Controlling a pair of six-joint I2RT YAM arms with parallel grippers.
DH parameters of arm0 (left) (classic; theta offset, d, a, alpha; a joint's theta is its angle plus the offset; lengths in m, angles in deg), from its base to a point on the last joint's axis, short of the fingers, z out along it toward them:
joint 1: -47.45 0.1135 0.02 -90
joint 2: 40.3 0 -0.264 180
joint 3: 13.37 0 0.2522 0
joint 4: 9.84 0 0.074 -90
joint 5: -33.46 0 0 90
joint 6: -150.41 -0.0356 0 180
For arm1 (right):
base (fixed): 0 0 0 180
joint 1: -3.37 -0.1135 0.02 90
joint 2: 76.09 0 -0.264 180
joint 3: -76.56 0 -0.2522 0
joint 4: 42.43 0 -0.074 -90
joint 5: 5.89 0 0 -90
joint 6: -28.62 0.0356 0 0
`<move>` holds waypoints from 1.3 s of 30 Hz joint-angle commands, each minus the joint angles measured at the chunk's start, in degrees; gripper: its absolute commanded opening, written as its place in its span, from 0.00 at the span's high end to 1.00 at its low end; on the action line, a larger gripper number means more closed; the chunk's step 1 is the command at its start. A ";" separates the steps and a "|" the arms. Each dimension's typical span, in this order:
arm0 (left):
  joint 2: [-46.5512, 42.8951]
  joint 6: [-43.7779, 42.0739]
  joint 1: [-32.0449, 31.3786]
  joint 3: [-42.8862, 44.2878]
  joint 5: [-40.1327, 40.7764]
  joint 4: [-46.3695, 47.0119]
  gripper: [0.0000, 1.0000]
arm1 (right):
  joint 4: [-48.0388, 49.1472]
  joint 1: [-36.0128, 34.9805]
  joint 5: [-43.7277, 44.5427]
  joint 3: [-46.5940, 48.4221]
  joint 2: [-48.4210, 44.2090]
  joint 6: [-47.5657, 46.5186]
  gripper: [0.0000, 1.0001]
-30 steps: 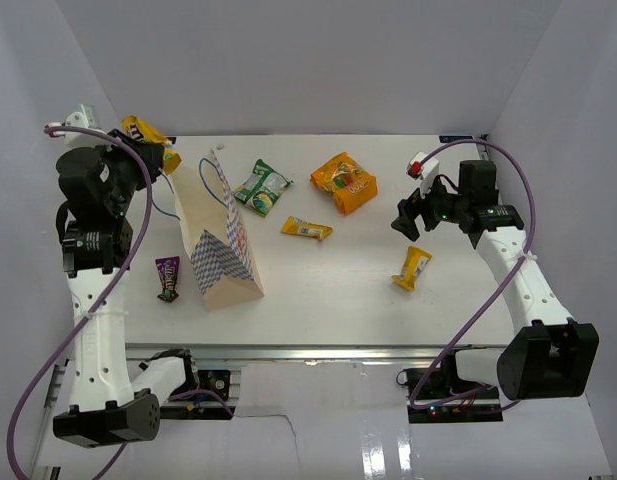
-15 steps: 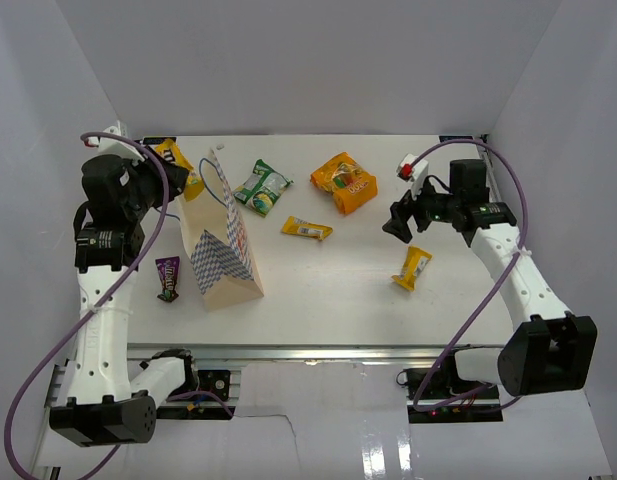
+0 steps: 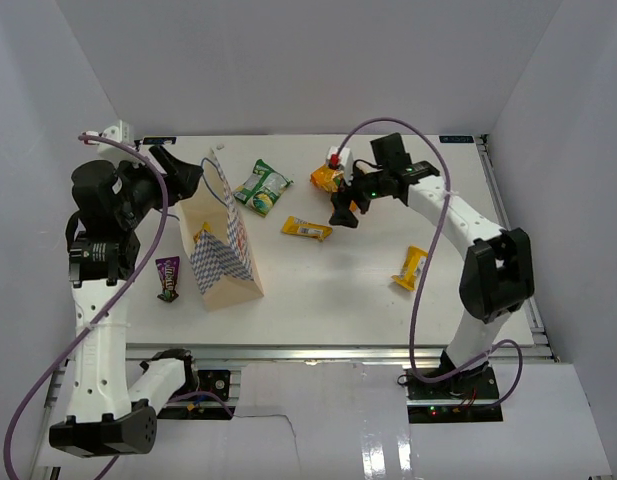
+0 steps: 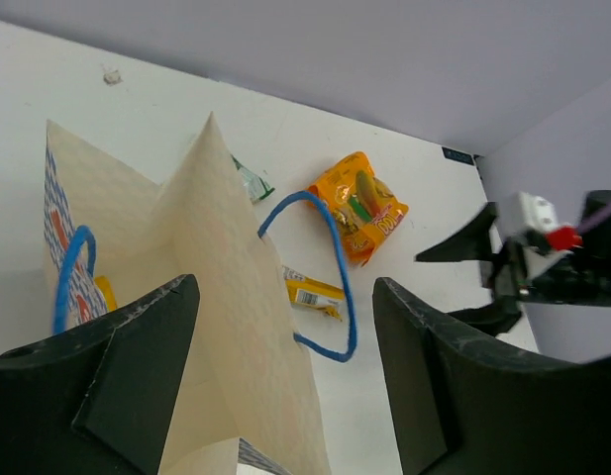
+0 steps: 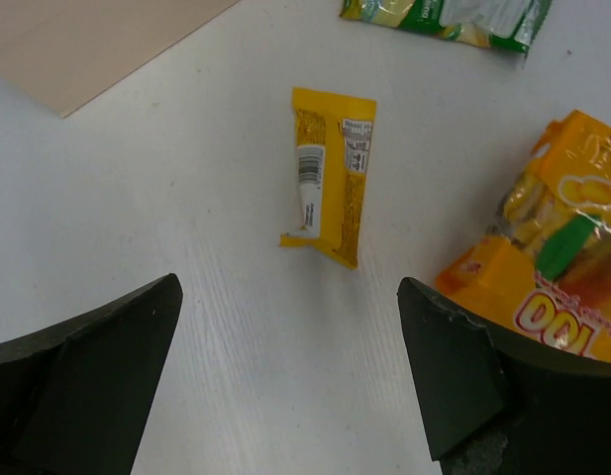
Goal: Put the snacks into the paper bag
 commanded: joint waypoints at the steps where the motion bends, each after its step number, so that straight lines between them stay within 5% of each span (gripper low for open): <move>1: -4.01 -1.62 -0.26 4.51 -3.24 1.31 0.18 | 0.86 -6.05 6.45 6.98 7.09 3.41 0.04; 12: -21.50 -0.74 -0.26 1.37 8.35 -6.25 0.07 | 4.02 -14.85 27.63 13.69 20.31 -0.08 0.00; 16: -26.78 0.84 -0.26 -2.94 11.07 -8.44 0.06 | 4.30 -14.86 31.24 16.13 24.69 -2.20 0.15; 28: -26.26 0.58 -0.26 -2.60 11.61 -9.24 0.05 | 1.92 -14.77 27.30 16.68 28.66 -2.81 0.42; 31: -26.61 0.93 -0.26 -2.86 11.61 -9.15 0.05 | 0.87 -14.42 25.37 16.50 27.87 -2.81 0.62; 33: -26.78 1.11 -0.26 -2.86 11.43 -9.06 0.05 | 0.25 -13.89 23.27 16.33 26.21 -1.94 0.74; 39: -27.14 1.37 -0.35 -3.21 10.99 -8.89 0.05 | -0.19 -10.47 7.11 13.69 14.62 -0.44 0.83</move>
